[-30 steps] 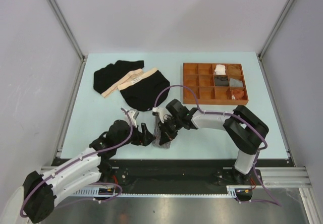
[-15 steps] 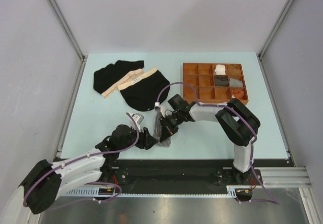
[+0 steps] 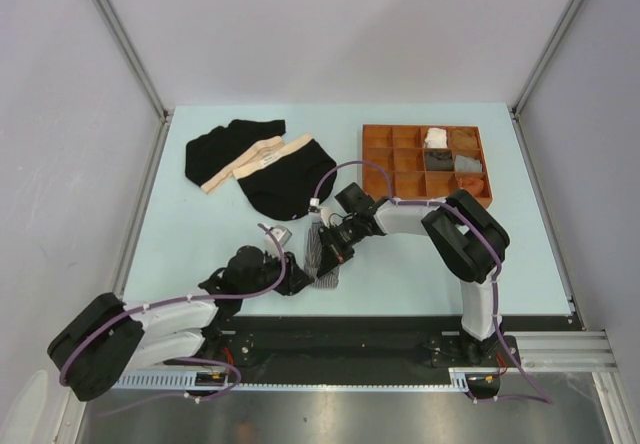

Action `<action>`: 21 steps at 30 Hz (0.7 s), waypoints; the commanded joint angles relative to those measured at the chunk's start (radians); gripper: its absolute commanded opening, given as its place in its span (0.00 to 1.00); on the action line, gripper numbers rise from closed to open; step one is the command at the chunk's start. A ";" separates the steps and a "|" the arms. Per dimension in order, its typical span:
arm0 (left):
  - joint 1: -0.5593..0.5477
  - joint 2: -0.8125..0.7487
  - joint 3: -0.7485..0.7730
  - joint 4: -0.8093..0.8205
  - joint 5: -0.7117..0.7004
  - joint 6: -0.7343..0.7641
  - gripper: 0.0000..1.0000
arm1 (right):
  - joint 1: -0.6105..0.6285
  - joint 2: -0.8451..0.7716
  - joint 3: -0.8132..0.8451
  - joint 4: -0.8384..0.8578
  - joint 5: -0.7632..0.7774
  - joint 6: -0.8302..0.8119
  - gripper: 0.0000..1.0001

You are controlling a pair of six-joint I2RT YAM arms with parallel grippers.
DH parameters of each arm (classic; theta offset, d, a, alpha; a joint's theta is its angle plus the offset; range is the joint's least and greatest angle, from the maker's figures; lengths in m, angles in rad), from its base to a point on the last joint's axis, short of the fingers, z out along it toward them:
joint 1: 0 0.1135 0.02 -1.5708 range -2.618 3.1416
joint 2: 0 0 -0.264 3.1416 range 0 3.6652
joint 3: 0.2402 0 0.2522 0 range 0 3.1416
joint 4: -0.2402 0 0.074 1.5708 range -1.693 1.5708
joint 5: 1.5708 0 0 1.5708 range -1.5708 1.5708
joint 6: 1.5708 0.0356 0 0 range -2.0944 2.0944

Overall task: Roll the underwear
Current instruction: Roll the underwear to the center of the board.

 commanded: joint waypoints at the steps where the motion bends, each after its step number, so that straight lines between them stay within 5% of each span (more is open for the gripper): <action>1: -0.008 0.059 0.011 0.064 -0.008 0.013 0.25 | -0.017 0.031 0.021 0.004 0.082 -0.024 0.00; 4: -0.008 0.131 0.054 -0.003 -0.083 -0.013 0.00 | -0.019 0.006 0.025 0.004 0.078 -0.019 0.07; 8: -0.003 0.234 0.126 -0.095 -0.140 -0.040 0.00 | -0.043 -0.034 0.029 -0.010 0.070 -0.016 0.37; 12: 0.006 0.297 0.166 -0.111 -0.123 -0.085 0.00 | -0.073 -0.077 0.035 -0.033 0.067 -0.020 0.55; 21: 0.086 0.321 0.258 -0.218 -0.047 -0.120 0.00 | -0.140 -0.244 0.034 -0.138 0.275 -0.103 0.64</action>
